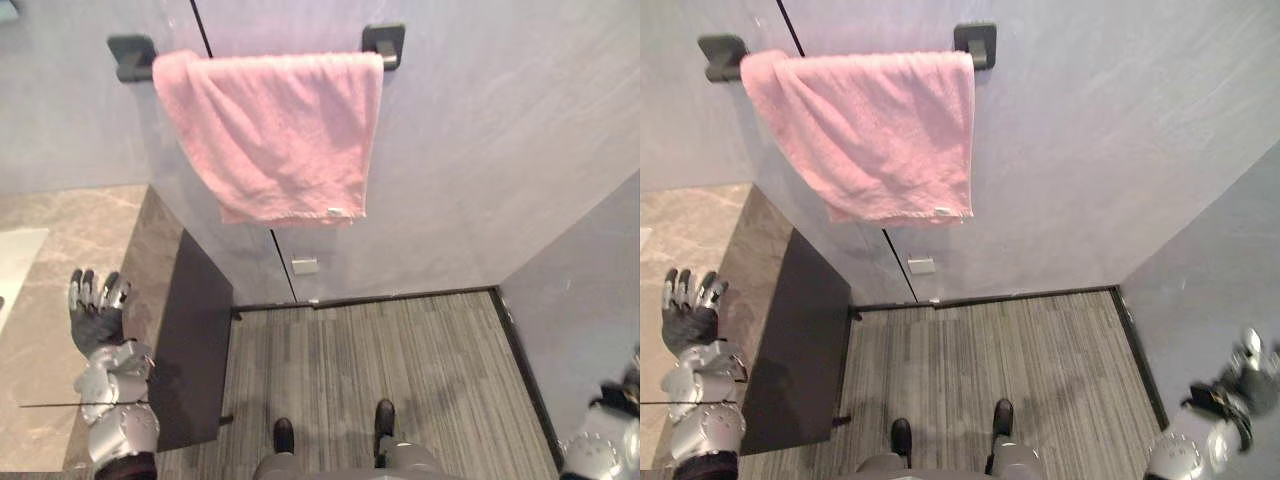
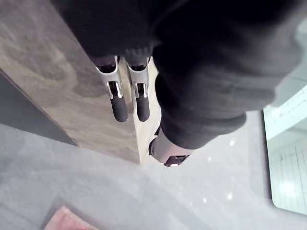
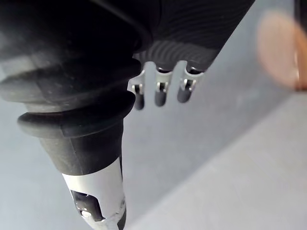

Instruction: Organize washtable

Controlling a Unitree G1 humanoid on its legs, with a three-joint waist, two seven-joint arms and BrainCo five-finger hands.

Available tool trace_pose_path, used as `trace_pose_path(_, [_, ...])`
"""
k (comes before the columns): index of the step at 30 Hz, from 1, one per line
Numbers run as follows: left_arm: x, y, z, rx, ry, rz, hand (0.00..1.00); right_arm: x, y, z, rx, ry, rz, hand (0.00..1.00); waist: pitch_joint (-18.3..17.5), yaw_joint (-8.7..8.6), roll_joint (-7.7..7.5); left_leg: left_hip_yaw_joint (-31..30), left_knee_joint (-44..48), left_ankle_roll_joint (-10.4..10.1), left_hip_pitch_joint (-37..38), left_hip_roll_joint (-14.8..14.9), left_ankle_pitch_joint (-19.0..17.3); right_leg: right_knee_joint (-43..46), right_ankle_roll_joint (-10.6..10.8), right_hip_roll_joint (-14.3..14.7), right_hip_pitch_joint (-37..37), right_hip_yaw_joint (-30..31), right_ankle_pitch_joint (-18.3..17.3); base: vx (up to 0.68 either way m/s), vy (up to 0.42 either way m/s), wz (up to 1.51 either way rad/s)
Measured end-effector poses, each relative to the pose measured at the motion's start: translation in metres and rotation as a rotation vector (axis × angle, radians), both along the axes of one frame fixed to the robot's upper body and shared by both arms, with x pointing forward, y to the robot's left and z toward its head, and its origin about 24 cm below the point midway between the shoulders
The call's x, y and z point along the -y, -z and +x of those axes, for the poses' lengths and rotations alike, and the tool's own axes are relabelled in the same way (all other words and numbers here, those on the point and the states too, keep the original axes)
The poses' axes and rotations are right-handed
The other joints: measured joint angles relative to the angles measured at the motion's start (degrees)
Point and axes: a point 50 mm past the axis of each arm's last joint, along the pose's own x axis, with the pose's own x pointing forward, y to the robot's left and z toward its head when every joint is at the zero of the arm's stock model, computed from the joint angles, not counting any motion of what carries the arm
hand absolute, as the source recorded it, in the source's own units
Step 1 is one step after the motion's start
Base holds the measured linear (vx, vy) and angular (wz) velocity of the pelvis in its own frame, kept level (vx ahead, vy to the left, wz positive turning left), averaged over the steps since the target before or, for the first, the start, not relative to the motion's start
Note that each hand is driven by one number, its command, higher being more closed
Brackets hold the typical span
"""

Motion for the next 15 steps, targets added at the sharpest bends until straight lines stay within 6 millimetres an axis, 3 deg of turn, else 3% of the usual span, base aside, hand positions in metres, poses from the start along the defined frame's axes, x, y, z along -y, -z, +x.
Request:
trace_pose_path(1, [0.010,0.015,-0.011,-0.051,-0.014,-0.043,0.00,-0.007,0.018,-0.023,-0.050,0.095,0.079,0.00,-0.9,-0.52,1.07,0.0,-0.1,0.1,0.8,0.0,0.0,-0.2,0.2,0.2,1.0,-0.9,-0.6,0.03,-0.003,0.12])
trace_pose_path(4, [0.039,0.048,-0.032,-0.144,-0.003,-0.155,0.00,-0.038,0.054,-0.064,-0.169,0.198,0.247,0.00,-2.0,-0.44,2.18,1.0,-0.1,0.5,3.0,0.0,-0.8,0.0,0.8,0.1,3.1,-0.9,-1.2,0.05,0.005,-0.04])
trace_pose_path(5, [0.046,0.056,-0.035,-0.176,0.007,-0.184,0.00,-0.042,0.060,-0.067,-0.196,0.194,0.275,0.00,-2.1,-0.52,2.34,1.4,0.0,0.5,3.7,0.0,-1.0,0.0,0.8,0.0,3.6,-0.8,-1.2,0.03,0.014,-0.07])
trace_pose_path(7, [0.072,0.092,-0.050,-0.322,0.037,-0.308,0.00,-0.061,0.082,-0.075,-0.295,0.152,0.364,0.00,-2.4,-0.57,2.52,2.2,0.0,0.7,5.4,-0.1,-1.7,0.0,0.9,-0.1,5.1,-0.6,-1.3,0.01,0.019,-0.07])
trace_pose_path(9, [0.110,0.135,-0.074,-0.536,0.088,-0.468,0.00,-0.090,0.113,-0.080,-0.454,0.042,0.500,0.00,-3.1,-0.52,1.12,4.1,0.0,0.8,5.9,0.3,-1.7,0.0,0.9,-0.1,5.5,-0.9,-1.4,-0.02,0.007,0.04])
trace_pose_path(13, [0.126,0.169,-0.118,-0.753,0.008,-0.605,0.00,-0.121,0.141,-0.089,-0.683,-0.137,0.587,0.00,-3.8,-0.39,-0.82,5.1,-0.1,0.8,6.4,0.5,-1.7,0.0,0.9,-0.1,5.9,-0.8,-1.4,0.00,0.000,0.00])
trace_pose_path(15, [0.129,0.182,-0.151,-0.876,-0.092,-0.671,0.00,-0.135,0.151,-0.097,-0.776,-0.238,0.620,0.00,-3.6,-0.35,-1.63,5.2,-0.2,0.8,7.0,0.3,-1.7,-0.2,1.0,-0.3,6.5,-0.6,-1.5,0.00,0.000,0.00])
